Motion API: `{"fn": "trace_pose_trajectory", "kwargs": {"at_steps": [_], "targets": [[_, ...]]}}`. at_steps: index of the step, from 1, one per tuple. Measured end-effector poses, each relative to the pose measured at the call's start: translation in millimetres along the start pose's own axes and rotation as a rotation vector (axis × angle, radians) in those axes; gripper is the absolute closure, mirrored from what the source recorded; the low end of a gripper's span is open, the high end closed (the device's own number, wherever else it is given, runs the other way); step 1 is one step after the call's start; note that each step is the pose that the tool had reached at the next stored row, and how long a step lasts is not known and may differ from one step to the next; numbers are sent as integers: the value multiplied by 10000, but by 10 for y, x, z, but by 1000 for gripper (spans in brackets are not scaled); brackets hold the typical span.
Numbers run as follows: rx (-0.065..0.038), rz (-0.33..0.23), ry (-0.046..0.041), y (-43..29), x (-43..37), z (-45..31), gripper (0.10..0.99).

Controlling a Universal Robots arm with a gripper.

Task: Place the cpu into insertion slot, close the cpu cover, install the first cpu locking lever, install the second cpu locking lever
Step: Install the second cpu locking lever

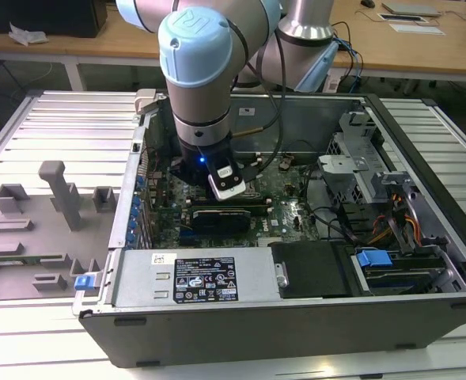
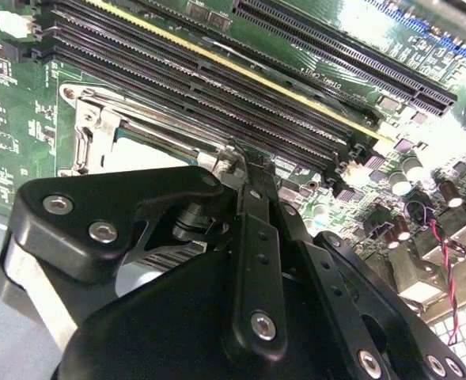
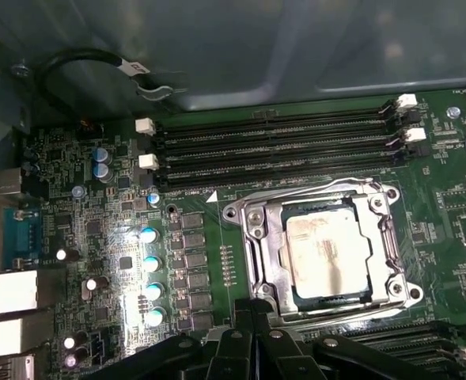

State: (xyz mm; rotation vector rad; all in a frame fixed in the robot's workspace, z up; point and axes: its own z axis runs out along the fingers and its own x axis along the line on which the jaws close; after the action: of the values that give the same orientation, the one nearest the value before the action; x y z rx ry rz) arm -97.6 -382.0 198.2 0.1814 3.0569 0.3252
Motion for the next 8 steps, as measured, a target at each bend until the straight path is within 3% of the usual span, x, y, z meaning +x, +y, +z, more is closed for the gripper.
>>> {"fn": "trace_pose_trajectory", "kwargs": {"at_steps": [3, 8], "targets": [[45, -9, -7, 5, -3, -19, 980], [132, -13, -15, 37, -14, -167, 980]]}}
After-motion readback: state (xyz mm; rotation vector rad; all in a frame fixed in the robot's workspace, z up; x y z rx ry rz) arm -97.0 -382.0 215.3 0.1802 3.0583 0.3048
